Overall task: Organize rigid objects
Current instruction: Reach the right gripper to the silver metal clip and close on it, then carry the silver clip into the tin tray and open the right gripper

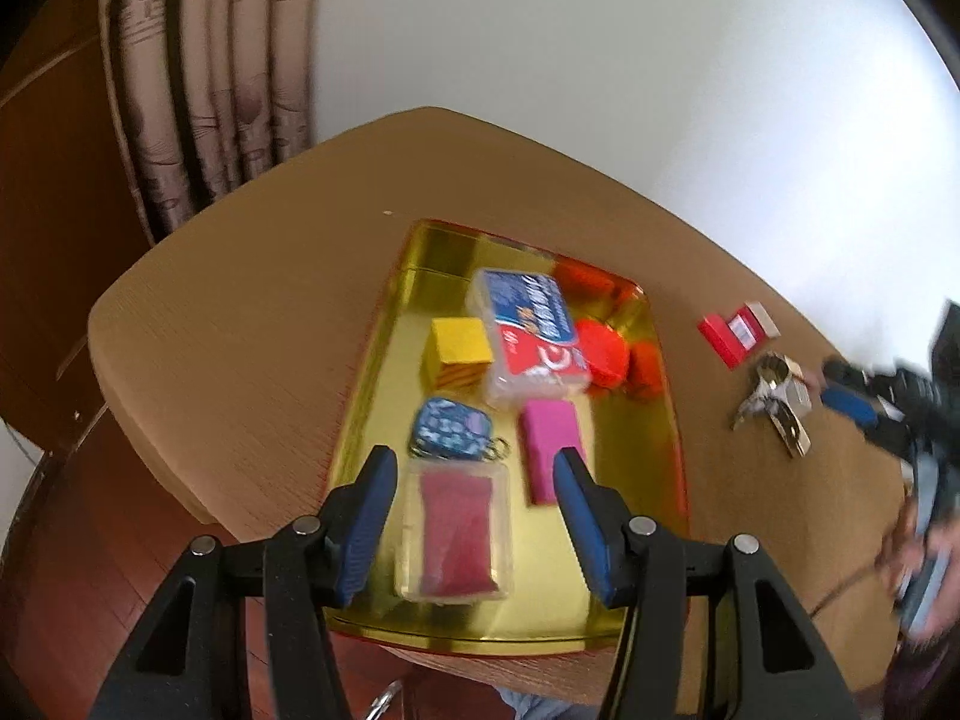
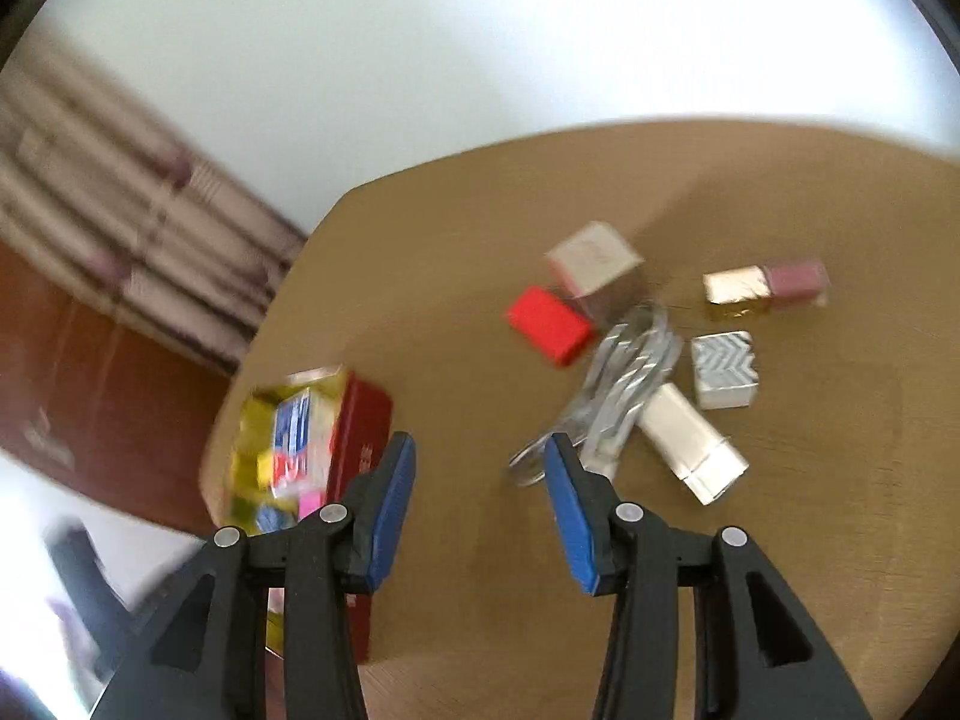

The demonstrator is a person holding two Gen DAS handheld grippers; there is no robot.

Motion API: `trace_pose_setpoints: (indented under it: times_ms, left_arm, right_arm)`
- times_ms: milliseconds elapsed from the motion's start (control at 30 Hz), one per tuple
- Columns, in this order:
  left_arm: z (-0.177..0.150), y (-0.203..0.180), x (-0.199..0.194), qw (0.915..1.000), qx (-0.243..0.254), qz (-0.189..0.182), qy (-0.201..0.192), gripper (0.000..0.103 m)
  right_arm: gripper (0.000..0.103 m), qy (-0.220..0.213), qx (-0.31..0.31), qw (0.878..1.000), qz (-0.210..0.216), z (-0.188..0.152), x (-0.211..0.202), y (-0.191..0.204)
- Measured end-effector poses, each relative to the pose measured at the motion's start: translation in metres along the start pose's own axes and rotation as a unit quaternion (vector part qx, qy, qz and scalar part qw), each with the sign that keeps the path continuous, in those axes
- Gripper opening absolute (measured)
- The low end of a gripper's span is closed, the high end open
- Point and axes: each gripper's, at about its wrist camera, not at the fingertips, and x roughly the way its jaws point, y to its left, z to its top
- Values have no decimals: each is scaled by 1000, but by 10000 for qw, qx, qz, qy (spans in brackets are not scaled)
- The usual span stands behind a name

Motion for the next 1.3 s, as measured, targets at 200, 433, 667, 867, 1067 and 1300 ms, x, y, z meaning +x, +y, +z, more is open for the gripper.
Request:
trace_pose_setpoints:
  times_ms: [200, 433, 667, 867, 1067, 1300]
  left_arm:
    - [-4, -12, 5, 9996, 253, 59, 53, 55]
    - [-3, -3, 11, 9997, 73, -82, 218, 55]
    - [-5, -3, 19, 9992, 47, -140, 378, 55]
    - [-6, -5, 21, 9990, 77, -99, 418, 55]
    - [-8, -4, 26, 9985, 51, -75, 535, 55]
    - [-6, 1, 20, 9984, -121, -112, 539, 55]
  right_arm:
    - [43, 233, 313, 9992, -72, 30, 25, -19]
    - [57, 242, 249, 9964, -769, 33, 32, -17]
    - [66, 377, 633, 9952, -641, 36, 41, -36]
    - [63, 501, 983, 9927, -496, 39, 58, -52]
    - [17, 510, 591, 9949, -636, 36, 60, -43]
    - [9, 390, 503, 9975, -303, 29, 37, -26]
